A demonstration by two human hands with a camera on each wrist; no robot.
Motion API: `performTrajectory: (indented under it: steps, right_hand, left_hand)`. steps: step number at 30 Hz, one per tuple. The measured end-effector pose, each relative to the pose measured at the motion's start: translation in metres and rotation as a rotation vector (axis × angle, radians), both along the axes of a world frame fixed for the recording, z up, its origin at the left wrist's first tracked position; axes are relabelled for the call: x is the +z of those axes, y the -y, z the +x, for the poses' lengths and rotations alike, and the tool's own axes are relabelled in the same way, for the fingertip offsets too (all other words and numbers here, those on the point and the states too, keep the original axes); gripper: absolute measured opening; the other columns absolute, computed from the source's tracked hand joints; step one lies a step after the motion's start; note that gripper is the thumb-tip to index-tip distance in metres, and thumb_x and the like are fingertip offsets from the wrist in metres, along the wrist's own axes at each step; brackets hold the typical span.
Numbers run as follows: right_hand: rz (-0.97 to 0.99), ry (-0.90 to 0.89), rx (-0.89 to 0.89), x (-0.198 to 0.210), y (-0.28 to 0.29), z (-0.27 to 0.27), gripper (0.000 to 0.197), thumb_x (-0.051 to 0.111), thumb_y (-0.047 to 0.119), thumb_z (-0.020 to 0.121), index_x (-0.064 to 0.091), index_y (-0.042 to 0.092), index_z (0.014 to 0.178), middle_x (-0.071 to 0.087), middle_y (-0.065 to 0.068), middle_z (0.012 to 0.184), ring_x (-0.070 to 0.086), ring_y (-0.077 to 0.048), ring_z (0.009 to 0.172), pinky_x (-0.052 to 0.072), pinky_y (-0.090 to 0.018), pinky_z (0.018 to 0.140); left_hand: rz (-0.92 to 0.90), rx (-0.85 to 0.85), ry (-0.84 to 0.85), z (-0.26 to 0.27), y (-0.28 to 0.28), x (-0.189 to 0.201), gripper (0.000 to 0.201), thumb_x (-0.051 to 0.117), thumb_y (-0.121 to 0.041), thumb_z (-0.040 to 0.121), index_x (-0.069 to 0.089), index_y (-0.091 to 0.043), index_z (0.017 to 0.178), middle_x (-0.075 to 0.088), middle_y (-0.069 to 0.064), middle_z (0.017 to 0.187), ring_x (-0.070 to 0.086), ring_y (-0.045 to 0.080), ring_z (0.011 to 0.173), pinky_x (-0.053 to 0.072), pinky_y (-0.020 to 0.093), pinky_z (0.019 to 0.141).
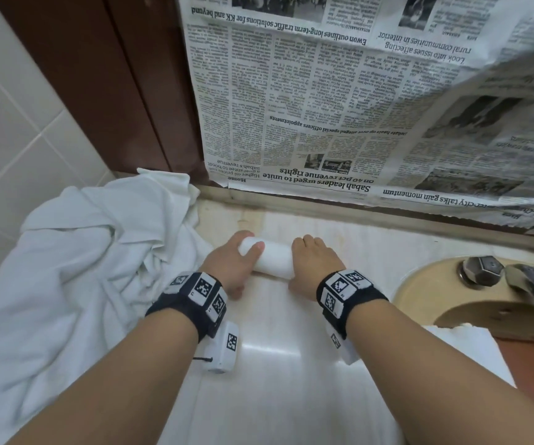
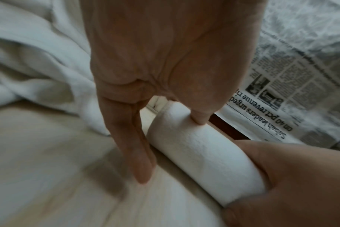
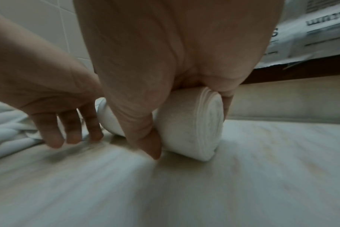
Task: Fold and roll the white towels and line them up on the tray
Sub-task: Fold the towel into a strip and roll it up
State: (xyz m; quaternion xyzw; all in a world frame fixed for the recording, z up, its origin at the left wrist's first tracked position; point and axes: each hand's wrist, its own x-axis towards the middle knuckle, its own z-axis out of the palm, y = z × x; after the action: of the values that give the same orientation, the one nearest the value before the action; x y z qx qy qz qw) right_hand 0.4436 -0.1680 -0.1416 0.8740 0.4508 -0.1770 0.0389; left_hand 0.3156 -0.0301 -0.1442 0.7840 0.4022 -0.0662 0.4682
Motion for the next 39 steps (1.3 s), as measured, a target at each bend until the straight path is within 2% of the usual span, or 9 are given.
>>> performTrajectory:
  steps: [6,10,13,16,20,24,29,34,39]
  right_hand:
    - [-0.008,-0.144,-0.099,0.001,0.05,-0.052,0.058,0.071,0.031,0.079,0.044,0.013,0.126,0.047,-0.006,0.124,0.046,-0.026,0.115,0.046,-0.036,0.093]
    - [0.017,-0.24,-0.202,0.002,0.082,-0.092,0.051,0.07,0.032,0.078,0.045,0.016,0.119,0.046,-0.002,0.115,0.046,-0.023,0.112,0.046,-0.035,0.092]
    - [0.055,-0.302,-0.284,0.003,0.104,-0.122,0.05,0.071,0.034,0.077,0.045,0.017,0.116,0.043,0.002,0.108,0.046,-0.021,0.109,0.044,-0.032,0.088]
    - [0.098,-0.341,-0.322,0.001,0.127,-0.149,0.048,0.071,0.034,0.077,0.046,0.017,0.115,0.044,0.001,0.11,0.046,-0.02,0.107,0.045,-0.032,0.088]
    - [0.226,-0.391,-0.43,-0.002,0.155,-0.178,0.054,0.071,0.038,0.079,0.046,0.017,0.121,0.045,0.001,0.114,0.047,-0.021,0.11,0.045,-0.032,0.09]
    - [0.486,-0.601,-0.512,0.021,0.181,-0.185,0.036,0.076,0.032,0.073,0.06,0.024,0.104,0.066,0.003,0.099,0.065,-0.016,0.088,0.057,-0.045,0.074]
    - [0.643,-0.836,-0.53,0.07,0.236,-0.163,0.073,0.091,0.033,0.072,0.046,0.039,0.13,0.061,0.017,0.121,0.06,0.005,0.105,0.05,-0.015,0.08]
    - [0.709,-0.994,-0.468,0.095,0.291,-0.154,0.074,0.092,0.037,0.07,0.054,0.033,0.133,0.068,0.007,0.124,0.065,-0.009,0.115,0.055,-0.042,0.099]
    - [0.823,-0.9,-0.513,0.1,0.334,-0.163,0.074,0.09,0.052,0.065,0.056,0.035,0.129,0.067,0.013,0.124,0.063,-0.005,0.115,0.054,-0.045,0.099]
  left_hand:
    - [-0.356,0.288,0.116,-0.041,0.054,0.001,0.045,0.058,-0.059,0.095,0.044,-0.048,0.135,0.062,0.01,0.115,0.077,0.033,0.078,0.065,0.05,0.064]
    - [-0.446,0.441,0.192,-0.066,0.084,-0.012,0.08,0.073,-0.067,0.071,0.036,-0.048,0.14,0.061,0.002,0.129,0.071,0.031,0.101,0.064,0.047,0.08]
    - [-0.481,0.575,0.226,-0.08,0.108,-0.018,0.104,0.079,-0.071,0.058,0.039,-0.029,0.144,0.063,0.002,0.122,0.068,0.027,0.103,0.064,0.048,0.081]
    - [-0.468,0.644,0.217,-0.092,0.13,-0.013,0.106,0.084,-0.076,0.046,0.054,-0.017,0.128,0.072,0.003,0.108,0.073,0.026,0.093,0.063,0.046,0.081]
    - [-0.416,0.546,0.3,-0.101,0.152,0.009,0.055,0.089,-0.056,0.06,0.07,-0.017,0.094,0.077,0.003,0.087,0.075,0.025,0.084,0.063,0.048,0.082]
    - [-0.346,0.341,0.367,-0.101,0.168,0.038,0.072,0.091,-0.057,0.056,0.067,-0.025,0.116,0.075,-0.005,0.105,0.074,0.016,0.094,0.062,0.046,0.087]
    - [-0.434,0.035,0.524,-0.096,0.196,0.096,0.066,0.092,-0.037,0.061,0.067,-0.027,0.121,0.075,0.0,0.113,0.073,0.023,0.105,0.06,0.05,0.093]
    - [-0.592,-0.192,0.63,-0.089,0.239,0.136,0.061,0.08,-0.011,0.075,0.06,-0.01,0.132,0.072,0.016,0.122,0.07,0.032,0.11,0.059,0.042,0.088]
    - [-0.576,-0.088,0.645,-0.077,0.29,0.144,0.052,0.077,-0.029,0.081,0.063,-0.008,0.127,0.074,0.016,0.117,0.072,0.03,0.106,0.057,0.043,0.09]
